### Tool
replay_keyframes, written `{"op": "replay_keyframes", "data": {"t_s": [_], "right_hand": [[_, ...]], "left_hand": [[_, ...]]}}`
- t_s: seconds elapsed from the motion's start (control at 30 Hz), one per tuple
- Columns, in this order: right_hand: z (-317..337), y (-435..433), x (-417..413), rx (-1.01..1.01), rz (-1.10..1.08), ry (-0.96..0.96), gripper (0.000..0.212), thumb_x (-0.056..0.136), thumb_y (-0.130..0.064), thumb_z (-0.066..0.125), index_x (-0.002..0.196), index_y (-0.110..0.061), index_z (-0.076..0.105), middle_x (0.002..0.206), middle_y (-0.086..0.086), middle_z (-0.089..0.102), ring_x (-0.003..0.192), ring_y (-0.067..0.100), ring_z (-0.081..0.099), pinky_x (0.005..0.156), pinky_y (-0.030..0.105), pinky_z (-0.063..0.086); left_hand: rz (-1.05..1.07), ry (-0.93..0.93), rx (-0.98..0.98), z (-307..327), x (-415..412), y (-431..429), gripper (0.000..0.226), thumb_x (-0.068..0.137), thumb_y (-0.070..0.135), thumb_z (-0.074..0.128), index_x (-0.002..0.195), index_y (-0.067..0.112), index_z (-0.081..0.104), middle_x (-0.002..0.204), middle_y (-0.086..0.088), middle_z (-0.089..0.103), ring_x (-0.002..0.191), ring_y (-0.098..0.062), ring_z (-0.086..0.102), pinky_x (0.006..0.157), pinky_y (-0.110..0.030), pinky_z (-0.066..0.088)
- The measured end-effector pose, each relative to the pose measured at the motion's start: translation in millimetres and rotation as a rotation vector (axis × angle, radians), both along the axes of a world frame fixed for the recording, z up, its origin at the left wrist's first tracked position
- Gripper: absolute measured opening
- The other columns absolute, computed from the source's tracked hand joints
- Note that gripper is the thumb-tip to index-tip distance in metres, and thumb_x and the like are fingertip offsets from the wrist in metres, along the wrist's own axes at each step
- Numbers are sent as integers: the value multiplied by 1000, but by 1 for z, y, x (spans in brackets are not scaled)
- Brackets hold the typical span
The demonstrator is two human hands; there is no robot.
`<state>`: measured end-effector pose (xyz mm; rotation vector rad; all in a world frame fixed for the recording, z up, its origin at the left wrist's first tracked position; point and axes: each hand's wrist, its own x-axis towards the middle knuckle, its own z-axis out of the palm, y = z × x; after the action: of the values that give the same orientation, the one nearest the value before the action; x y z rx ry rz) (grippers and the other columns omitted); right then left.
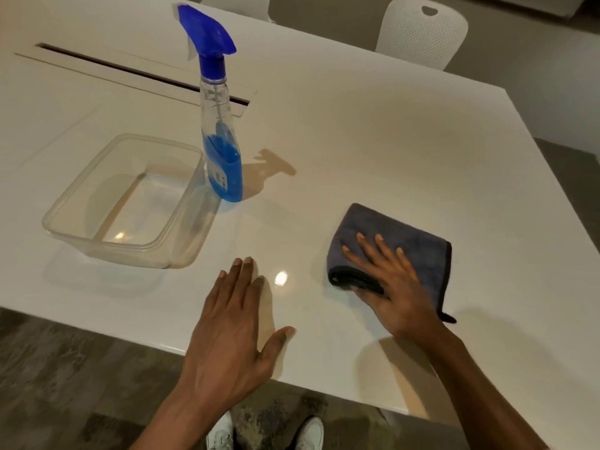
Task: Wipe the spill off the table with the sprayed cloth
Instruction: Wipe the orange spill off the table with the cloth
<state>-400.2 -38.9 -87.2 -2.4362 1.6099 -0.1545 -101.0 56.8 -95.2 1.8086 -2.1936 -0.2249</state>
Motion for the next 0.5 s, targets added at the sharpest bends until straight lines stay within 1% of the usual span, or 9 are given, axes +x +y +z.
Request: {"op": "replay_keyframes", "data": {"t_s": [0.07, 0.13, 0.2, 0.27, 0.37, 0.4, 0.43, 0.5], "right_hand": [[-4, -1, 8, -15, -17, 57, 68, 99, -59, 34, 160, -53, 4, 174, -16, -2, 162, 18, -7, 129, 56, 5], [-2, 18, 14, -14, 4, 32, 71, 100, -54, 40, 161, -51, 4, 174, -15, -3, 162, 17, -9, 130, 56, 3], [5, 51, 13, 20, 27, -17, 69, 102, -53, 38, 162, -50, 4, 174, -17, -6, 161, 14, -13, 131, 51, -2], [9, 81, -1, 42, 26, -3, 67, 102, -52, 34, 161, -52, 2, 173, -20, -9, 160, 11, -17, 131, 49, -3], [13, 90, -37, 69, -48, -20, 82, 96, -33, 51, 160, -55, 5, 173, -23, -6, 160, 9, -14, 131, 52, 1], [13, 84, -48, 62, -79, -44, 84, 95, -31, 55, 160, -55, 7, 173, -23, -3, 161, 9, -12, 131, 54, 3], [12, 76, -56, 44, -109, -55, 82, 97, -33, 56, 160, -55, 8, 173, -21, -1, 161, 10, -9, 130, 56, 5], [8, 56, -62, -5, -173, -56, 72, 100, -42, 48, 160, -54, 9, 174, -18, 3, 162, 13, -5, 130, 58, 7]], "left_hand": [[-45, 3, 15, -2, -15, 0, 89, 101, 70, 45, 160, 4, 39, 174, -17, 22, 163, -30, 18, 130, -47, 19], [-63, 2, 23, -4, -24, 1, 86, 103, 69, 39, 162, 6, 35, 176, -14, 17, 164, -27, 13, 130, -46, 18], [-69, 19, 20, -6, -24, 0, 86, 103, 70, 36, 163, 8, 35, 176, -12, 19, 164, -26, 15, 129, -44, 16], [-80, 35, 6, -8, -21, 0, 85, 104, 71, 35, 162, 9, 37, 175, -11, 22, 163, -26, 19, 129, -41, 15], [-76, 25, -4, -9, -22, 0, 85, 103, 71, 36, 161, 8, 40, 175, -12, 23, 163, -26, 20, 129, -43, 19], [-71, 24, 4, -9, -23, 0, 85, 103, 70, 37, 161, 8, 39, 175, -12, 22, 163, -26, 18, 129, -45, 21], [-73, 26, 9, -7, -25, 0, 85, 103, 69, 38, 160, 7, 39, 175, -13, 21, 163, -27, 17, 129, -47, 21], [-110, 11, 7, -4, -32, -3, 84, 103, 67, 40, 160, 5, 39, 175, -14, 20, 164, -27, 15, 130, -48, 21]]}}
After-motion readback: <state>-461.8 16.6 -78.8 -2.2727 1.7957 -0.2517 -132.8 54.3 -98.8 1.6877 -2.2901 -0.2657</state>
